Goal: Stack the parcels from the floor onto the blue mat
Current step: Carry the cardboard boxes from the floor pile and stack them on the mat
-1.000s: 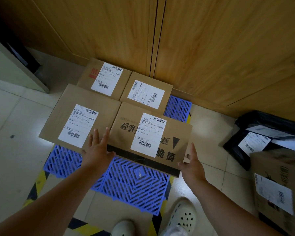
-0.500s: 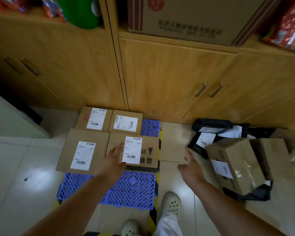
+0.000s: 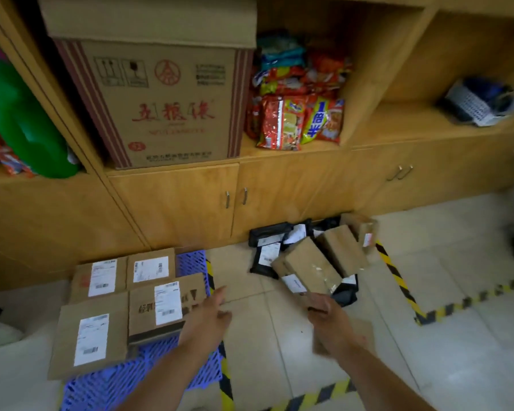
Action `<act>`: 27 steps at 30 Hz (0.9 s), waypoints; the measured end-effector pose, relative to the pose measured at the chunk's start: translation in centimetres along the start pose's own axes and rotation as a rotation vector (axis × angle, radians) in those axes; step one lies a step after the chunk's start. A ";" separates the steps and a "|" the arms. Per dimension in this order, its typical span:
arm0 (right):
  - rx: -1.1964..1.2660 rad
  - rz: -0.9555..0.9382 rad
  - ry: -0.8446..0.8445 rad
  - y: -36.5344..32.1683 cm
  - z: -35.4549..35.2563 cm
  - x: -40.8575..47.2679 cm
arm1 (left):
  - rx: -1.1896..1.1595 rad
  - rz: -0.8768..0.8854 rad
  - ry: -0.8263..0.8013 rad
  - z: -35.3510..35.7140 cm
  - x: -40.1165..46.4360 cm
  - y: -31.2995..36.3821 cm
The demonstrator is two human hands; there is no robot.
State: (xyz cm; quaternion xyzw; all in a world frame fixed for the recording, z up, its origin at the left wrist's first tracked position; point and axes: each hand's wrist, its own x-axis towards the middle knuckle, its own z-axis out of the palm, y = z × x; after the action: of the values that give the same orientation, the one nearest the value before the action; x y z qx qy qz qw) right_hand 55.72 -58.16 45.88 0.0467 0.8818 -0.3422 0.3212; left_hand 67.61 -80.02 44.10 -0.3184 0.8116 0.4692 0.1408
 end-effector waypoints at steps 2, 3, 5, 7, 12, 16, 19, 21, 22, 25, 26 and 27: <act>0.052 0.044 0.066 1.4 -3.6 -1.6 | -0.008 0.014 -0.032 1.6 -1.0 2.6; 0.061 0.056 0.103 2.2 -4.9 -2.0 | -0.013 0.021 -0.044 2.4 -1.5 3.8; 0.037 0.068 0.145 4.1 -8.0 -3.1 | 0.014 0.046 -0.066 4.4 -2.3 6.5; 0.034 0.074 0.161 6.5 -11.2 -4.1 | 0.048 0.064 -0.076 6.8 -3.2 9.2; 0.206 0.073 0.205 13.2 -19.1 -6.5 | 0.092 0.113 -0.078 14.2 -5.9 15.5; 0.233 0.058 0.218 19.1 -25.3 -7.7 | 0.137 0.147 -0.082 20.7 -8.4 19.6; 0.215 0.052 0.230 22.7 -29.5 -8.0 | 0.089 0.156 -0.097 24.8 -10.4 22.4; 0.220 0.049 0.238 24.3 -32.0 -8.1 | 0.066 0.152 -0.105 27.0 -11.5 23.9; 0.217 0.049 0.234 24.8 -33.1 -8.1 | 0.056 0.148 -0.103 27.8 -11.9 24.5; 0.232 0.022 0.217 25.5 -35.8 -7.7 | 0.024 0.137 -0.082 29.4 -12.6 26.1; 0.242 0.016 0.211 25.5 -36.5 -7.4 | 0.013 0.131 -0.074 29.7 -12.6 26.6; 0.245 0.009 0.205 25.5 -37.0 -6.9 | -0.004 0.124 -0.066 29.8 -12.5 27.1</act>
State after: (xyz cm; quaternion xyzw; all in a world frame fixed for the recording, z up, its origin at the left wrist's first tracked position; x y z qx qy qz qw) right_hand 49.10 -14.33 56.10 0.1242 0.8613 -0.4394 0.2229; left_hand 57.37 -40.18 53.37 -0.2521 0.8237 0.4888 0.1377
